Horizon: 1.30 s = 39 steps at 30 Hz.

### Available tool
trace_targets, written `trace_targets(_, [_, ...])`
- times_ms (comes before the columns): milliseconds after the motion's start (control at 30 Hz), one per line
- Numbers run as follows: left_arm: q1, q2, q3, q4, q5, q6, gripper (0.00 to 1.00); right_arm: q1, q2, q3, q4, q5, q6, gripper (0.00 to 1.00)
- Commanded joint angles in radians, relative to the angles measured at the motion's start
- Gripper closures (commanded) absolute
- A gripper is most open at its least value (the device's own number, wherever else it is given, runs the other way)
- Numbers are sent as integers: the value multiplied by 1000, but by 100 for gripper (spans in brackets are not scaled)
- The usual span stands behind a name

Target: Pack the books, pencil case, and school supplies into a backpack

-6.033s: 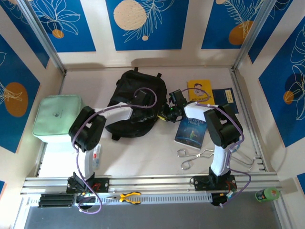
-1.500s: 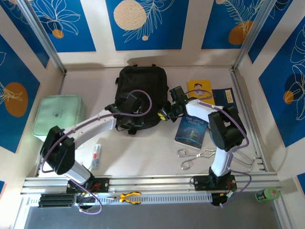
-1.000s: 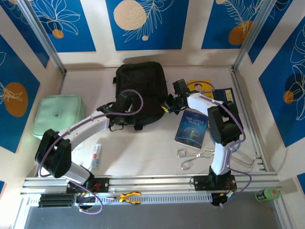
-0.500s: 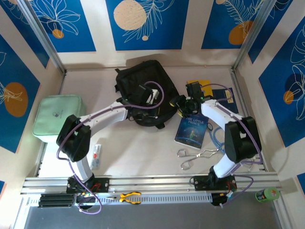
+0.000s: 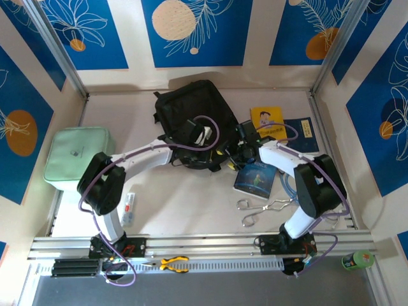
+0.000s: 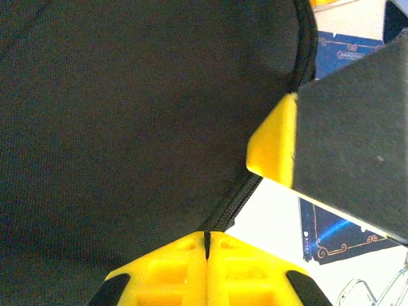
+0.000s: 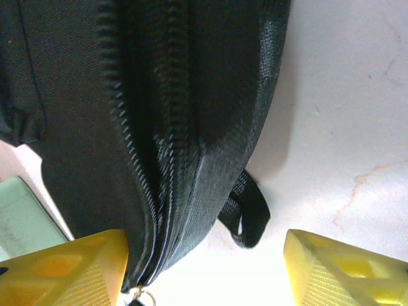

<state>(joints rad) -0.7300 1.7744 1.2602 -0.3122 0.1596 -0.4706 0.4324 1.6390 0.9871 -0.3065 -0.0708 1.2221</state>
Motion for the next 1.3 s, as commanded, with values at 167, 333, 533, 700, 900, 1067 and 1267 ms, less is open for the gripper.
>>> trace_targets(167, [-3,-99,-51,-28,-31,-14,100,11,80,74,40,-1,-4,63])
trace_targets(333, [30,-138,-119,-113,-39,4,100,11,61,74,12,36,-44,78])
trace_targets(533, [110,-169,-155,-210,-65,21,100,7,62,90,-29,68,-61,84])
trace_targets(700, [137,-179,-166,-238,-77,30,100,11,69,92,-32,75,-61,85])
trace_targets(900, [192,-123,-115,-298,-111,58,100,16,62,93,-46,96,-68,85])
trace_targets(1067, [227,-62,-87,-311,-101,76,100,15,50,86,-70,112,-72,87])
trace_targets(1267, [249,-19,-73,-283,-134,97,100,16,29,70,-61,115,-75,88])
